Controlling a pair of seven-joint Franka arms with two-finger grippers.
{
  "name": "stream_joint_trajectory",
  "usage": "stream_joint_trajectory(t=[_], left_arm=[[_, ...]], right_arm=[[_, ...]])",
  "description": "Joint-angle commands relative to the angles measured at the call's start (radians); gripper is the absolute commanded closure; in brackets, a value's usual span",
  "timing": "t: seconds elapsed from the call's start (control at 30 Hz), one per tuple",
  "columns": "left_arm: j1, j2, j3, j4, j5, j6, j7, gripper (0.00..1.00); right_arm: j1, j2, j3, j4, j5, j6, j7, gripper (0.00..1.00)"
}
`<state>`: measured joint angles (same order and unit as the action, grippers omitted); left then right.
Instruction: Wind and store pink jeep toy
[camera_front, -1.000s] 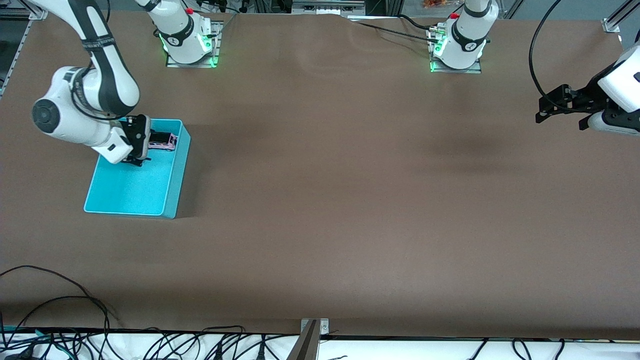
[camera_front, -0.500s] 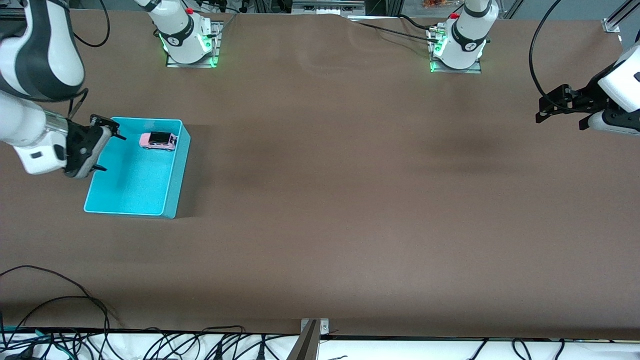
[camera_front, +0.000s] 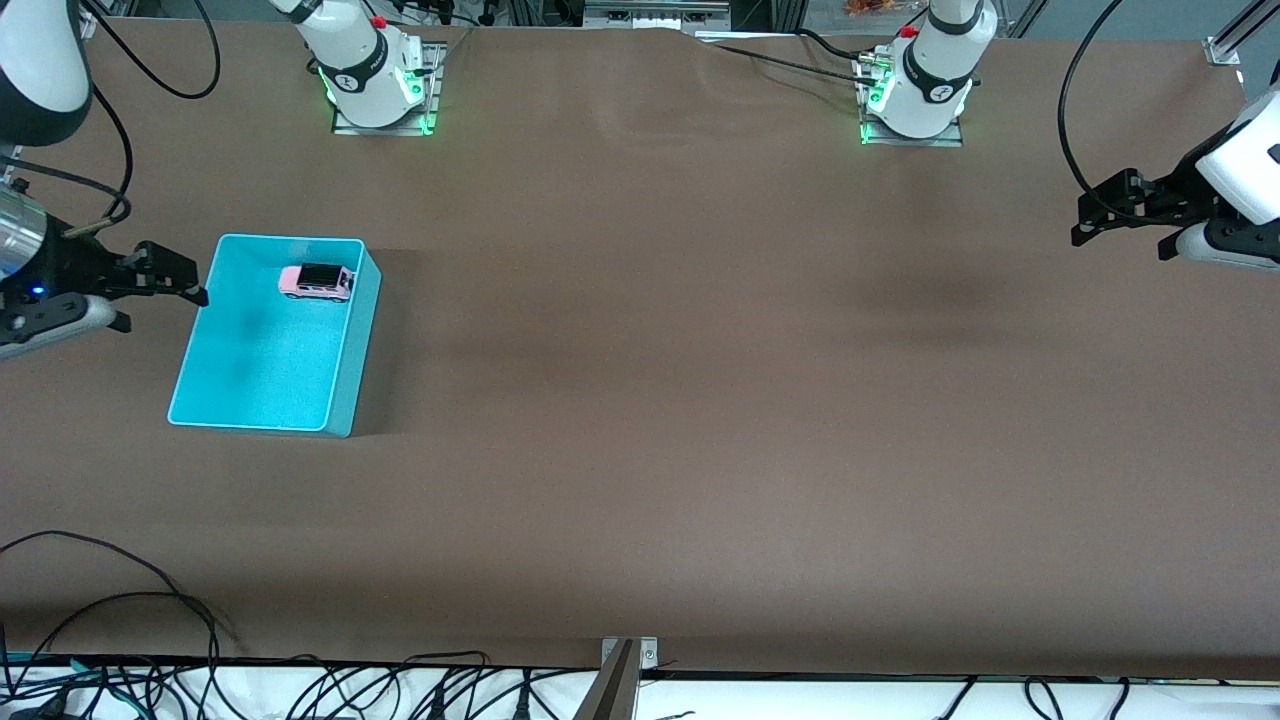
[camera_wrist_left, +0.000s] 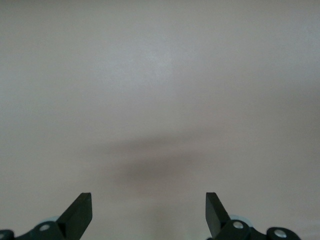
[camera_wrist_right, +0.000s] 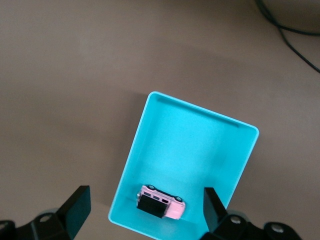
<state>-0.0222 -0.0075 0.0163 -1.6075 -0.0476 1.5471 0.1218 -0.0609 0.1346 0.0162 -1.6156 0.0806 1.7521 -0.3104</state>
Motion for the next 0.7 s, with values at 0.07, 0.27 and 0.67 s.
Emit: stream_joint_trajectory(t=[0.07,0.27,0.67], left_arm=[[0.007,0.012,-0.004,0.029,-0.023,-0.010,-0.010,0.00],[0.007,0.012,-0.004,0.029,-0.023,-0.010,-0.008,0.00],[0.007,0.012,-0.004,0.029,-0.021,-0.010,-0.010,0.00]], right_arm=[[0.003,0.017,-0.002,0.111,-0.087,-0.039,0.159,0.00],[0.003,-0.013,0.001,0.123,-0.121,-0.080,0.168,0.00],[0.003,-0.174,-0.001,-0.007,-0.119,-0.169,0.188,0.00]])
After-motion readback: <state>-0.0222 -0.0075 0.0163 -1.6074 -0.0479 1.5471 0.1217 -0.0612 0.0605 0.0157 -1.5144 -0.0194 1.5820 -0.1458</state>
